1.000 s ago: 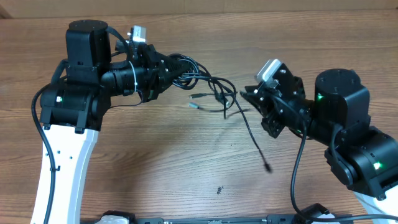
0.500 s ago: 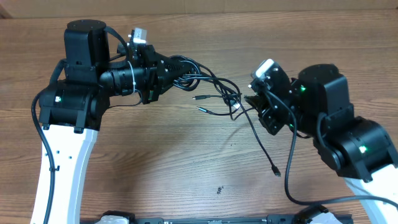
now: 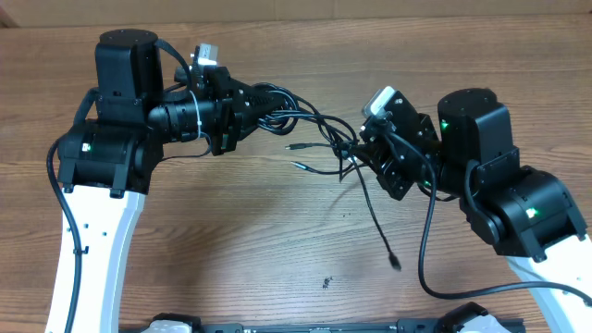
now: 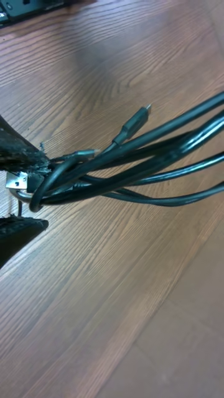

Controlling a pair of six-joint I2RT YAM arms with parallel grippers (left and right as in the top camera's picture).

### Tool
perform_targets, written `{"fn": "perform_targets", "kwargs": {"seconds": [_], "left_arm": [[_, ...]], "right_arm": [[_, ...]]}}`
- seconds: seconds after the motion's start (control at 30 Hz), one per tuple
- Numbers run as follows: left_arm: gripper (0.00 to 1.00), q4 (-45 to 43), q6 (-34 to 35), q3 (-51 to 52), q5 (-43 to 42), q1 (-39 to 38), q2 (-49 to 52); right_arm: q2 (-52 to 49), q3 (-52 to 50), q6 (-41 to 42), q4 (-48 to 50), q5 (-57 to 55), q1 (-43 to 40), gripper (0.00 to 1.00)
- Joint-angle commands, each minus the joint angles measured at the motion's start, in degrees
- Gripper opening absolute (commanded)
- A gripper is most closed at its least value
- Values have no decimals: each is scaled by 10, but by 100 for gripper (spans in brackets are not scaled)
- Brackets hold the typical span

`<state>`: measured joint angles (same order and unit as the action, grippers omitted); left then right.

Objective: Untangle cables

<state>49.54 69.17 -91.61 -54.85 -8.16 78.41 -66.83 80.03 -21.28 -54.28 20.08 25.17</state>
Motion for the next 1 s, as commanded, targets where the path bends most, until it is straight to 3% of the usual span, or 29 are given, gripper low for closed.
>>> {"fn": "perform_targets", "kwargs": {"seconds": [0.0, 0.1, 0.2, 0.67, 0.97], "left_arm": [[4, -2, 16, -11, -11, 2, -12], [4, -2, 18, -11, -11, -9, -12], [4, -2, 18, -11, -11, -10, -12], [4, 0, 10, -11, -7, -11, -12], [7, 66, 0, -11, 71, -12, -12]], "right_arm": [[-1, -1, 0, 8, 13, -1, 19], [-2, -1, 0, 15, 12, -1, 8], [-2, -1, 0, 15, 12, -1, 5], [-5, -1, 2, 35, 5, -1, 4], [21, -1, 2, 73, 6, -1, 4]]}}
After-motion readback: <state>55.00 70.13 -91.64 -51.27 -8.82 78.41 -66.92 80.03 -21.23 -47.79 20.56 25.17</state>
